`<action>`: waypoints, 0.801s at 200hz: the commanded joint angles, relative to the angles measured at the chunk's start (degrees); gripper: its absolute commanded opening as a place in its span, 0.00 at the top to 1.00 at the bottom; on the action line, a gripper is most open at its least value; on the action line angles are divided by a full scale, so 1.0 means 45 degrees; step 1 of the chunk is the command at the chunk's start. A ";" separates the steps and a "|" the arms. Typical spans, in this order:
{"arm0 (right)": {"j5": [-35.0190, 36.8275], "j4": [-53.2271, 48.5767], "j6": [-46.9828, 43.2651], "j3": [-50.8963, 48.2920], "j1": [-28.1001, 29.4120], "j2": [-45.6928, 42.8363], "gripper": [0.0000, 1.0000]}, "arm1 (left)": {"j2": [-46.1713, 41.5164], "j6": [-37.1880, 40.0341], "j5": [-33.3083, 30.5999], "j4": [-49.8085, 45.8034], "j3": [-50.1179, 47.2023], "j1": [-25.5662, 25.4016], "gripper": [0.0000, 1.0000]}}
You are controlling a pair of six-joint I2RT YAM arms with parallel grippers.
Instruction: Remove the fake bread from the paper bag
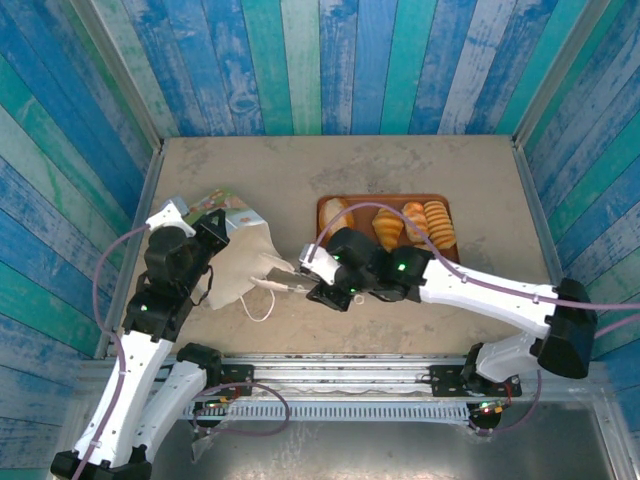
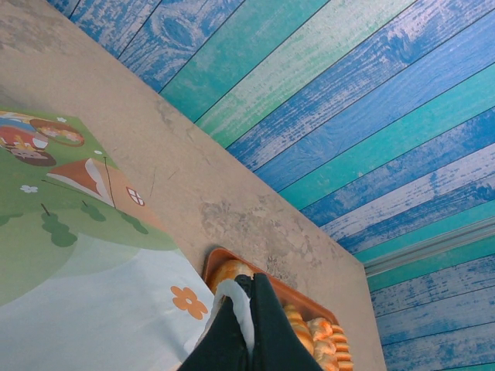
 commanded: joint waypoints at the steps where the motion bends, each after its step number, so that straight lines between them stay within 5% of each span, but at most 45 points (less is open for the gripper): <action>1: 0.1406 -0.0200 -0.0415 0.0973 0.0412 0.0868 0.54 | 0.0003 0.0043 -0.0023 0.0169 0.0296 0.0004 1.00; 160: 0.2494 -0.1489 0.1779 0.7154 0.1050 0.7651 0.54 | 0.0229 0.0892 0.1251 0.0545 0.0761 -0.0010 1.00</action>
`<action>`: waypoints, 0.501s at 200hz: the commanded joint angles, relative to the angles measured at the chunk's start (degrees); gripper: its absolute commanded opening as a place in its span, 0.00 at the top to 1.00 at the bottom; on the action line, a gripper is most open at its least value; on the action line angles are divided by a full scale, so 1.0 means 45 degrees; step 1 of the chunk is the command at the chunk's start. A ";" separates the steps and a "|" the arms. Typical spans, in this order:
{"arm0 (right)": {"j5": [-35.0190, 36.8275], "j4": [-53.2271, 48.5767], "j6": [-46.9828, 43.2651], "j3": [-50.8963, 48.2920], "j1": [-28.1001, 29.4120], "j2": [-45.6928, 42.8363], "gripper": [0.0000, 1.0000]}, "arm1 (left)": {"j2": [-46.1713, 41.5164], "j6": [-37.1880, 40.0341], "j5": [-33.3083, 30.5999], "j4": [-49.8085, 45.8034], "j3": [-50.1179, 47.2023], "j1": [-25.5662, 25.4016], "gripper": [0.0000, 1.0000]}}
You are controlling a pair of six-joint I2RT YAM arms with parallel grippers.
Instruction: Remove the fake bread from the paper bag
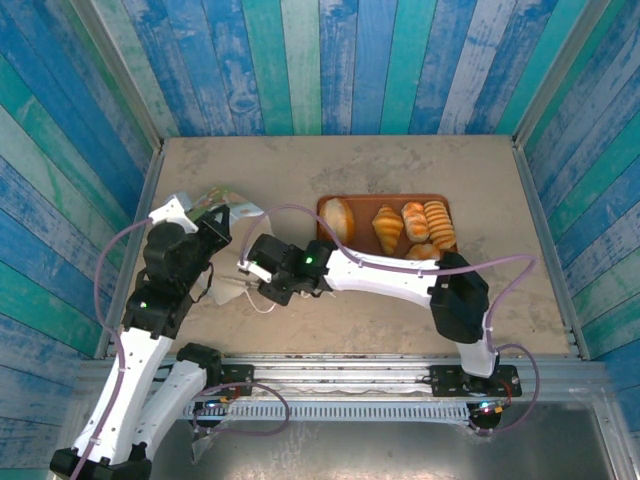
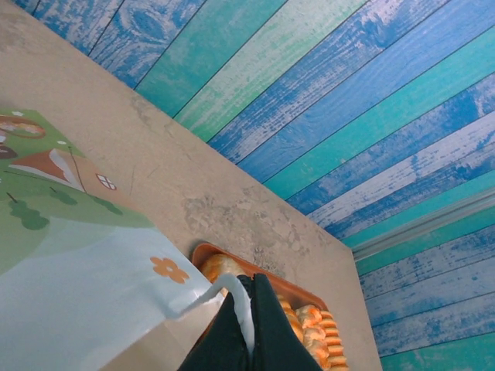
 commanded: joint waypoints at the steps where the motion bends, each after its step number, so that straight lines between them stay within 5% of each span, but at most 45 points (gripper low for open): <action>1: -0.0124 -0.0193 0.1093 0.0829 -0.0102 0.0529 0.54 | -0.0038 0.0396 0.0388 0.0324 0.0401 -0.0010 1.00; 59: -0.0332 -0.0484 0.2160 0.2255 -0.0273 0.1946 0.51 | -0.0160 0.0417 0.0409 0.0146 0.0491 -0.0010 1.00; 100: -0.2187 0.0025 0.3921 0.2004 -0.0952 0.1981 0.52 | -0.0121 0.0207 0.0487 0.0263 0.0360 -0.0010 1.00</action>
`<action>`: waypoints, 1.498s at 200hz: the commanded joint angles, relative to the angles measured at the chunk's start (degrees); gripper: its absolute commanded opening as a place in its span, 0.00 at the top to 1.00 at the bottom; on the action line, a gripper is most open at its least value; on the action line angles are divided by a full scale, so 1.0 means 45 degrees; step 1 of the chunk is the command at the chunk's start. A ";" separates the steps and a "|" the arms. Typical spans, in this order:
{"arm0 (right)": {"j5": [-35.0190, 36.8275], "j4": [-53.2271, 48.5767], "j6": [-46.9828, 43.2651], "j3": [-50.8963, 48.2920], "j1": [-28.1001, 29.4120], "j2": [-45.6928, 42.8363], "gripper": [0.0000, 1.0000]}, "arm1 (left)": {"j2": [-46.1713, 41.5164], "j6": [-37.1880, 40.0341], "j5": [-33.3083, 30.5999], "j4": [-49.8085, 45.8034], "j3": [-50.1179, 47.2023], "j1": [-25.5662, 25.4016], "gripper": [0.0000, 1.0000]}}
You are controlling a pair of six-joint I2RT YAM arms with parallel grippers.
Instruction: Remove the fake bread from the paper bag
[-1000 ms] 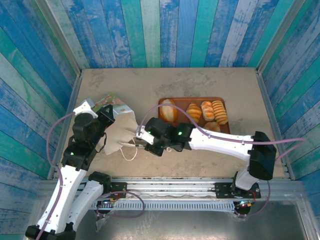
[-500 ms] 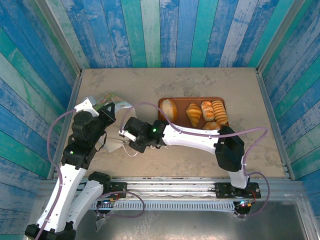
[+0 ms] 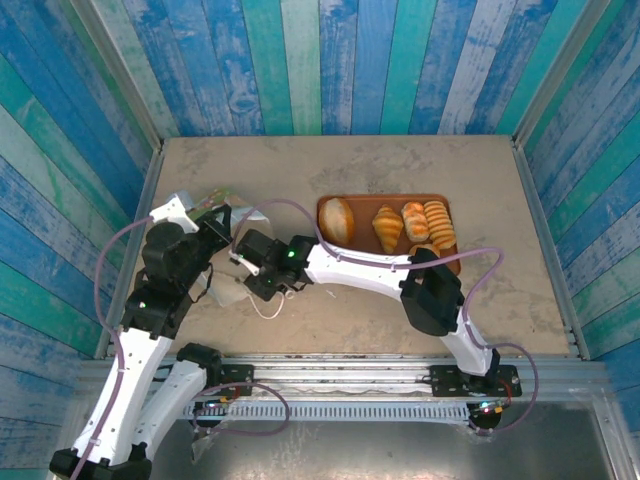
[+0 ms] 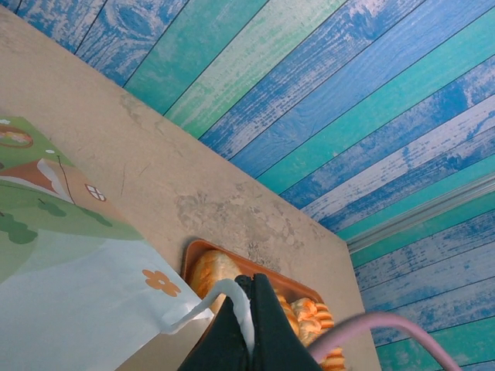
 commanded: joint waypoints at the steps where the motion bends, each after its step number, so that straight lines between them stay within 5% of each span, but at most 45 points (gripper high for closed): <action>1: -0.1152 0.0325 0.1482 -0.0002 -0.0483 0.0007 0.52 | -0.0082 0.0024 0.0147 0.0272 0.0278 -0.0010 1.00; 89: -0.4599 0.3491 0.6171 -0.1304 -0.1124 -0.0246 0.53 | -0.0100 -0.0340 0.0303 0.0624 -0.0216 -0.0010 1.00; 152: -0.5593 0.5262 0.9042 -0.1141 -0.1507 0.0383 0.50 | -0.0136 -0.0369 0.0313 0.0609 -0.0272 -0.0020 1.00; 299: -0.6439 0.4847 0.9958 0.0896 -0.1589 0.2375 0.50 | 0.0146 -0.0622 0.0826 0.0975 -0.0526 -0.0020 1.00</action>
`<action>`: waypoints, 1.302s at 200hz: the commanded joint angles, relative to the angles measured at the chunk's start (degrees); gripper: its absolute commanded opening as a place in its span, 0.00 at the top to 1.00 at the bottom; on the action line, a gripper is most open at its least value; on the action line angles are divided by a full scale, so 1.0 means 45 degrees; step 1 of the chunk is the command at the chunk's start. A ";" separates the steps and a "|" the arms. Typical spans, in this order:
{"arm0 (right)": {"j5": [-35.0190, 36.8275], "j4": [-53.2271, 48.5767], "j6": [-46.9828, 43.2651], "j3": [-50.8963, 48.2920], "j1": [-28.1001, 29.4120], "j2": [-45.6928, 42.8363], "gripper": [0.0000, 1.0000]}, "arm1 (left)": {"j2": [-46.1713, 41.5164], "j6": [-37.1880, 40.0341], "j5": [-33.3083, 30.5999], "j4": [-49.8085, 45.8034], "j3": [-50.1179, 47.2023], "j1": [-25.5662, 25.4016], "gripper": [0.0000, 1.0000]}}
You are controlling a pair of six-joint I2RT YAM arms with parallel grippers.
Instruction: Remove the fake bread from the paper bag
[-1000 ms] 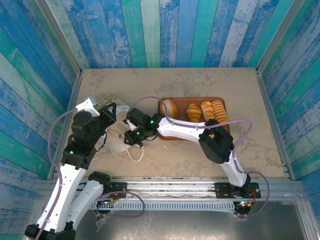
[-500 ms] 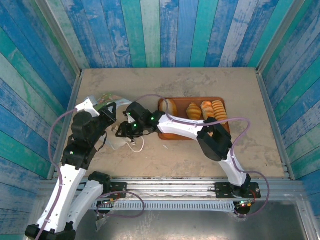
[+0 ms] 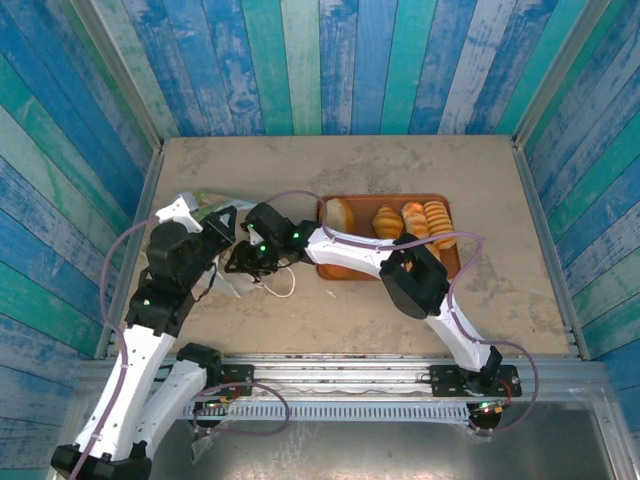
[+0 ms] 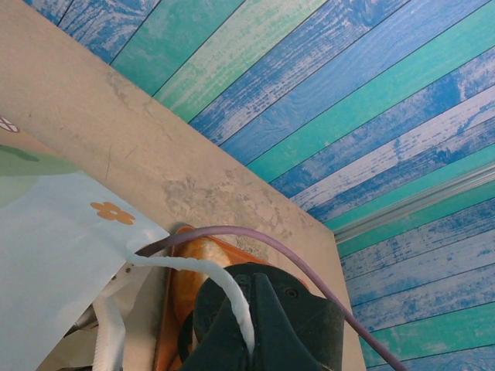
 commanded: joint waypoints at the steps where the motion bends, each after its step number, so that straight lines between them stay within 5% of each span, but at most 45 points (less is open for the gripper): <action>1: -0.0399 0.0142 0.0168 0.0413 0.0074 0.0424 0.50 | -0.0026 -0.0045 0.0250 0.0495 -0.0116 -0.0015 1.00; 64: -0.1489 0.1091 0.0762 0.0988 0.0065 0.1420 0.46 | 0.0201 -0.0103 0.0815 0.0707 -0.0084 -0.0011 1.00; 89: -0.1452 0.1139 0.0749 0.1053 0.0069 0.1491 0.51 | 0.0262 -0.0084 0.0940 0.0661 -0.0045 -0.0010 1.00; 147: 0.1531 0.0641 -0.1312 -0.0997 0.0073 -0.1084 0.71 | -0.0461 0.0155 -0.0612 -0.0197 0.0114 0.0000 1.00; 200: 0.4142 0.0463 -0.2564 -0.3229 0.0276 -0.3328 0.73 | -0.0868 0.0265 -0.1305 -0.0301 0.0060 -0.0010 1.00; 260: 0.3108 0.0471 -0.2653 -0.3083 0.0306 -0.3162 0.66 | -0.0580 0.0630 -0.0963 -0.0211 0.0292 -0.0010 1.00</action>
